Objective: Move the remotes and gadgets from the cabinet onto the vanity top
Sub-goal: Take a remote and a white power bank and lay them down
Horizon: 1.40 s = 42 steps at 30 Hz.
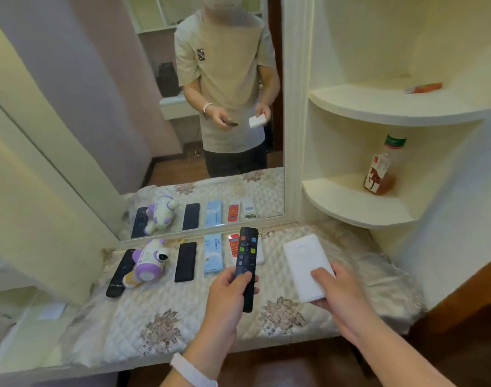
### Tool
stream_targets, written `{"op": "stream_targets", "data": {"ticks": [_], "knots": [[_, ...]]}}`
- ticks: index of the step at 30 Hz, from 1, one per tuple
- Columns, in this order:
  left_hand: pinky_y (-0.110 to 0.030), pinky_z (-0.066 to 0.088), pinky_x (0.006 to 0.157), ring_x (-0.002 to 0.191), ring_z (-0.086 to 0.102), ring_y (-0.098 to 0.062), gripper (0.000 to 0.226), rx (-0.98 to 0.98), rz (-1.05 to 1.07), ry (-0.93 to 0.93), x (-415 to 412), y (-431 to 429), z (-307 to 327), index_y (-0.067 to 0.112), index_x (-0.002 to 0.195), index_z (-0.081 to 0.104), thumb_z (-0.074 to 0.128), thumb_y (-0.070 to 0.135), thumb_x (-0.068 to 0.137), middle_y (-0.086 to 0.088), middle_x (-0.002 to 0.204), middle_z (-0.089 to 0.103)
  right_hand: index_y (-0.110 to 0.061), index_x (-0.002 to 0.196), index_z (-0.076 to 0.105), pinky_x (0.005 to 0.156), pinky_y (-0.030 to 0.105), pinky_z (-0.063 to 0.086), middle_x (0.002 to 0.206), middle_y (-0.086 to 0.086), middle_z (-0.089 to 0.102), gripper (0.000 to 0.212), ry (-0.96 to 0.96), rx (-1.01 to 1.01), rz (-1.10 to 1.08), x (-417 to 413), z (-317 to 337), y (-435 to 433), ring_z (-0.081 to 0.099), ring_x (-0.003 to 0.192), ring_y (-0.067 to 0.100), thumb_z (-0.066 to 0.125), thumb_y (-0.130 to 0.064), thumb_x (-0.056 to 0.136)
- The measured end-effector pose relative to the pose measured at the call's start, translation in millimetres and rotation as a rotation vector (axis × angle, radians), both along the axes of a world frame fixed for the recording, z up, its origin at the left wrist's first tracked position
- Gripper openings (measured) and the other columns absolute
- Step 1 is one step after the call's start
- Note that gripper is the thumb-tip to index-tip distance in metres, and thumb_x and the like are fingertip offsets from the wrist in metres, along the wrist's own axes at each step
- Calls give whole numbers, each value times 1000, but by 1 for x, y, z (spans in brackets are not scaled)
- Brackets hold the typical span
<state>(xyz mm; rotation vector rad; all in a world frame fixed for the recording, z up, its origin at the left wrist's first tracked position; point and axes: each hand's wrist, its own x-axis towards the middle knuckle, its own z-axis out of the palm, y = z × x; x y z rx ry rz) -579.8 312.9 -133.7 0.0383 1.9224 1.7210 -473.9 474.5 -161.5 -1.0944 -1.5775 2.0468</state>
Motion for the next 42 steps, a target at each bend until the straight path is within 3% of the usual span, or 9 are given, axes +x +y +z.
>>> {"op": "stream_targets", "data": {"ticks": [3, 8, 14, 19, 24, 32, 37, 40, 42], "knots": [[-30, 48, 68, 76, 66, -19, 11, -48, 10, -15, -18, 15, -15, 13, 98, 66, 55, 12, 96, -8, 91, 73, -15, 106, 61, 73, 44, 61, 105, 9, 69, 17, -46, -4, 7, -20, -17, 18, 67, 95, 27, 53, -9, 92], [-29, 48, 67, 78, 65, -20, 12, -116, -15, -80, -55, 41, -50, 10, 99, 67, 56, 11, 95, -11, 94, 72, -19, 105, 58, 69, 37, 59, 105, 5, 67, 16, -108, -25, -12, -55, -45, 40, 66, 96, 24, 52, -10, 94], [-28, 47, 66, 76, 63, -21, 15, -152, -78, -186, -107, 81, -94, 10, 100, 67, 54, 6, 93, -11, 89, 71, -21, 107, 54, 79, 43, 60, 108, 4, 62, 16, -254, 1, -7, -99, -82, 73, 64, 95, 23, 52, -12, 95], [-30, 47, 62, 74, 64, -23, 21, -211, -176, -311, -149, 114, -133, 6, 102, 65, 49, 2, 89, -14, 89, 69, -14, 124, 52, 69, 36, 59, 118, 6, 62, 30, -403, -34, 10, -134, -116, 106, 65, 99, 24, 54, -14, 94], [-33, 53, 63, 77, 67, -26, 18, -218, -187, -333, -187, 149, -166, 9, 99, 64, 52, 1, 90, -12, 89, 70, -11, 119, 55, 63, 30, 54, 111, 7, 65, 25, -471, -66, -44, -159, -144, 134, 66, 94, 23, 55, -9, 95], [-22, 51, 53, 83, 66, -18, 27, -267, -222, -460, -194, 191, -192, 15, 111, 58, 49, -2, 92, -3, 97, 68, -17, 121, 55, 80, 36, 58, 113, 2, 66, 28, -481, -149, -6, -175, -175, 160, 65, 102, 21, 58, -9, 94], [-30, 55, 64, 88, 66, -20, 35, -350, -241, -444, -191, 198, -211, 12, 120, 58, 51, -3, 89, -4, 101, 68, -12, 121, 54, 73, 32, 57, 108, 1, 64, 27, -504, -175, 108, -180, -196, 170, 63, 97, 18, 58, -7, 95], [-39, 58, 79, 91, 66, -21, 41, -410, -259, -355, -184, 199, -212, 13, 122, 60, 53, -2, 84, -1, 101, 69, -14, 129, 53, 82, 38, 58, 119, 5, 63, 35, -562, -111, 207, -178, -207, 173, 62, 103, 21, 59, -11, 94], [-37, 58, 79, 91, 66, -21, 43, -468, -290, -260, -174, 199, -210, 16, 122, 58, 53, 0, 83, 2, 100, 68, -14, 130, 55, 87, 43, 57, 119, 4, 64, 37, -613, 39, 304, -175, -208, 175, 63, 102, 21, 58, -16, 93]]}}
